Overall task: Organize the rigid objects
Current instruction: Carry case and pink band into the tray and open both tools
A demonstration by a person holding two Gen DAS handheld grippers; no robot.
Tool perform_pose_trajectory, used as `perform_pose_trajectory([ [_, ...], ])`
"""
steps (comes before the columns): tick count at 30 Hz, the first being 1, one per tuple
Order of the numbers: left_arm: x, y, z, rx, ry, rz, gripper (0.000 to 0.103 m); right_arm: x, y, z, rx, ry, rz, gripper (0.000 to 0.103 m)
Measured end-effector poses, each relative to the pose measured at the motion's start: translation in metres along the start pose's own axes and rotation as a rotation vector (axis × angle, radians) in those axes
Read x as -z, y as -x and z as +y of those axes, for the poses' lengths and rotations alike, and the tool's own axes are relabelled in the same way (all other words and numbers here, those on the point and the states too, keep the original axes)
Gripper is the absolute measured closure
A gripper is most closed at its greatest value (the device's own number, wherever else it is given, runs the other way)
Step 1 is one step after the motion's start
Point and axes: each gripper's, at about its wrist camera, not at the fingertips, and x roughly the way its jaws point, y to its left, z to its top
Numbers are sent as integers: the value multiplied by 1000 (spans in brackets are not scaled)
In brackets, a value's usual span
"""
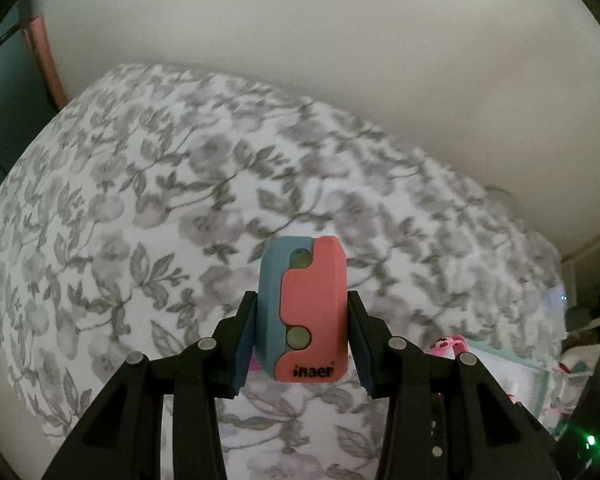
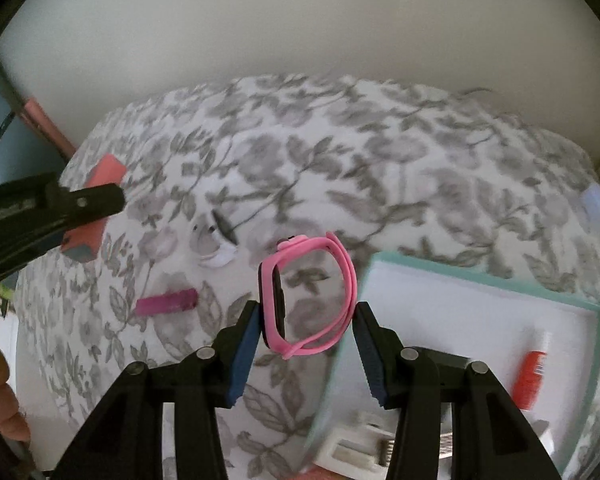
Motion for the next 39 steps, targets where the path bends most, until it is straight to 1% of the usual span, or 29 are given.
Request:
perform_pose_trajectory([
  [5, 2, 15, -23, 39, -48, -23, 59, -5, 16, -31, 22, -65, -24, 53],
  [10, 11, 21, -54, 79, -106, -22, 59, -2, 36, -67, 48, -142, -49, 53],
  [14, 21, 23, -80, 91, -163, -19, 59, 3, 48, -95, 84, -200, -59, 53],
  [21, 53, 17, -142, 124, -318, 24, 59, 20, 62, -143, 172, -291, -42, 53],
  [25, 77, 7, -173, 151, -397, 78, 58, 29, 63, -162, 250, -301, -14, 53],
  [28, 96, -6, -193, 123, -460, 107, 58, 37, 59, -174, 247, -323, 14, 53],
  [31, 108, -14, -206, 108, -498, 128, 58, 45, 50, -186, 245, -355, 60, 53],
  [35, 118, -23, -214, 91, -522, 146, 58, 53, 41, -195, 273, -363, 101, 53],
  [39, 123, -26, -218, 85, -538, 150, 58, 58, 37, -202, 275, -373, 117, 53],
])
